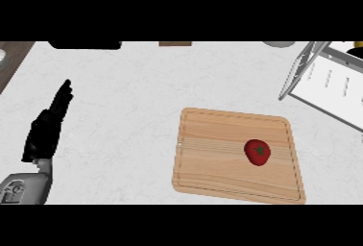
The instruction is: Pick the lemon from the cutting board and place it in the tiered basket
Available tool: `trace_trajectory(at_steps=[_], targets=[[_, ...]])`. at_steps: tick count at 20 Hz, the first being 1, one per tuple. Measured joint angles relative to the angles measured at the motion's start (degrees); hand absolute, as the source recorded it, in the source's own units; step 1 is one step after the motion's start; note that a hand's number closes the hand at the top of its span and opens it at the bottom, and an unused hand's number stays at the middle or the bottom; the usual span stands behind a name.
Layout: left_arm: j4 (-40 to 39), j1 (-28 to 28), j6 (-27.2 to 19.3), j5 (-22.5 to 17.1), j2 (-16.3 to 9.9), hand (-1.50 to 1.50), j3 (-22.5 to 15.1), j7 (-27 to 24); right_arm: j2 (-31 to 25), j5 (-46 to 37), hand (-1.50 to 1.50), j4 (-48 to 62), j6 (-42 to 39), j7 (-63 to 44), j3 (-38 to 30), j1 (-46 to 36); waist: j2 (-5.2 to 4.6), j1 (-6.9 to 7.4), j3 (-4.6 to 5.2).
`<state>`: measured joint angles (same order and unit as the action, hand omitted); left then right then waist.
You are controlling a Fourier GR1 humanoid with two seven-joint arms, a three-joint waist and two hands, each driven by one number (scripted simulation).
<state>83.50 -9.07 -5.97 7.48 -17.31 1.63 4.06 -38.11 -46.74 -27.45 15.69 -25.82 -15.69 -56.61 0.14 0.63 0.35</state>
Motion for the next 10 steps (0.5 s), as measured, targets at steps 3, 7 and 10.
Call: trace_trajectory(at_steps=[3,7,10], targets=[[0.4,0.5,-0.1,0.4,0.5,0.00,-0.1,-0.1,0.1,1.3,-1.50,-1.2,3.4,1.7,-1.5,0.7,-0.17,0.03,-0.21],[0.8,0.1,-0.2,0.9,0.8,0.00,0.0,0.9,-1.0,2.6,-1.50,-5.2,5.8,2.4,-2.7,1.6,-0.11,-0.35,-0.30],[0.3,0.1,0.0,0.9,0.9,0.00,0.5,0.7,-1.8,2.9,-1.50,-9.4,6.5,-0.3,-3.0,2.5,0.00,-0.68,-0.30]])
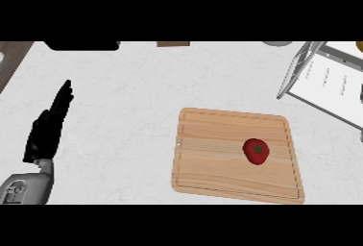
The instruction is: Pick the lemon from the cutting board and place it in the tiered basket
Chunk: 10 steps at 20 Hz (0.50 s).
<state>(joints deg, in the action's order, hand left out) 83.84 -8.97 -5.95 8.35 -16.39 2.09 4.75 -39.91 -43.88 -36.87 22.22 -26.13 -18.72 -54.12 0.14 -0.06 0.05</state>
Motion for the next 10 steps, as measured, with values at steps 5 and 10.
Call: trace_trajectory(at_steps=[5,10], targets=[[-0.4,1.2,-0.2,0.4,0.2,0.00,0.7,-0.9,-3.0,3.4,-1.50,-8.4,-4.2,-5.9,-2.7,3.9,0.33,-0.98,0.02],[-0.1,2.2,0.2,-0.2,-0.6,0.00,2.0,-0.7,-4.5,9.7,-1.50,-20.7,-10.6,-10.5,-7.1,13.1,0.81,-2.55,0.04]])
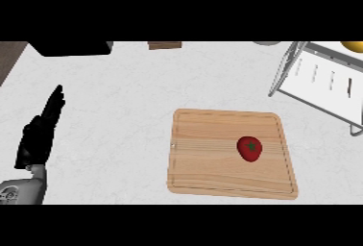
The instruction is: Pick the lemon from the cutting board and place it in the tiered basket
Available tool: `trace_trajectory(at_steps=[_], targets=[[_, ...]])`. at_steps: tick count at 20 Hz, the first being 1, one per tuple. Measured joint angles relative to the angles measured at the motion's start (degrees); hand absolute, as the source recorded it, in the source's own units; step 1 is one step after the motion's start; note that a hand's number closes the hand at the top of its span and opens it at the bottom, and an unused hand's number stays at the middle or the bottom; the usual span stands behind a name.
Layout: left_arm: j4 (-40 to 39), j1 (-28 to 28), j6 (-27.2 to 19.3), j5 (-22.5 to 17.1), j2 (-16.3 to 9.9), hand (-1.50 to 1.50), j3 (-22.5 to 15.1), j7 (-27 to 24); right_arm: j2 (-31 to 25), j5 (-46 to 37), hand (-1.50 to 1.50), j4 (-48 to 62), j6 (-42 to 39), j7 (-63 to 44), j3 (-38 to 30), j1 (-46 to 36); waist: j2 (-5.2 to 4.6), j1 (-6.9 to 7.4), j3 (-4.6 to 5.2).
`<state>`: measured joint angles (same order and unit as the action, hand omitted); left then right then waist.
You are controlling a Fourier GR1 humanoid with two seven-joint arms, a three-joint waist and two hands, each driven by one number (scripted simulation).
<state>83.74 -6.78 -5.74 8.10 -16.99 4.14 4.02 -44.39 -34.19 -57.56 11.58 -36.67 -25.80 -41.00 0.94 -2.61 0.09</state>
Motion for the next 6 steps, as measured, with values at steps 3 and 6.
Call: trace_trajectory(at_steps=[3,6], targets=[[0.7,1.4,0.2,-0.2,-0.2,0.00,0.5,-0.4,-0.3,4.3,-1.50,-8.8,-3.3,-0.9,-3.5,7.9,0.15,-0.61,-0.02],[1.2,2.4,-0.2,0.0,-0.1,0.00,0.8,-0.7,0.4,9.0,-1.50,-17.3,-5.4,0.6,-8.5,16.3,0.22,-1.26,-0.05]])
